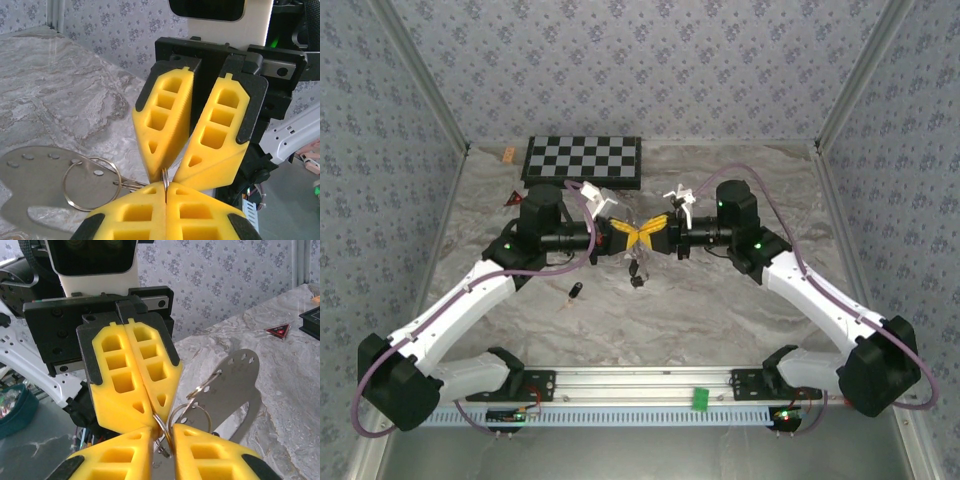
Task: Put the keys on the keyring
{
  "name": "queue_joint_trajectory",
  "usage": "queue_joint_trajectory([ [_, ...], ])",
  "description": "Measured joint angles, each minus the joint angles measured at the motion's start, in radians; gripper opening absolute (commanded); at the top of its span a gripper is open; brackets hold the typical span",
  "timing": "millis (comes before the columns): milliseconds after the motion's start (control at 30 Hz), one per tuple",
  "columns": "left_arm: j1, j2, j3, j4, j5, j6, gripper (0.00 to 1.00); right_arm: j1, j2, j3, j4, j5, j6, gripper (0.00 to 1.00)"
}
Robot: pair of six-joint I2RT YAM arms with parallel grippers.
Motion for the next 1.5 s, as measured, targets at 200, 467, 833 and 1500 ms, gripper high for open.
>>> queue_joint_trajectory([
  [200,0.005,0.0,0.0,-0.004,0.007,-0.001,0.0,0.001,0.002,0.002,-0.006,0.0,-0.007,0.0],
  [467,0.006,-0.024,-0.021,0.104,-0.001,-0.08,0.41,-0.002,-0.015,-0.11,0.222,0.009,0.118,0.0],
  [833,0.025,-0.146,-0.129,0.32,-0.124,-0.254,0.41,-0.008,-0.005,-0.278,0.748,0.105,0.432,0.0],
  [1500,0.023,-0.114,-0.197,0.54,-0.133,-0.4,0.32,0.026,0.067,-0.305,1.107,0.197,0.618,0.0],
])
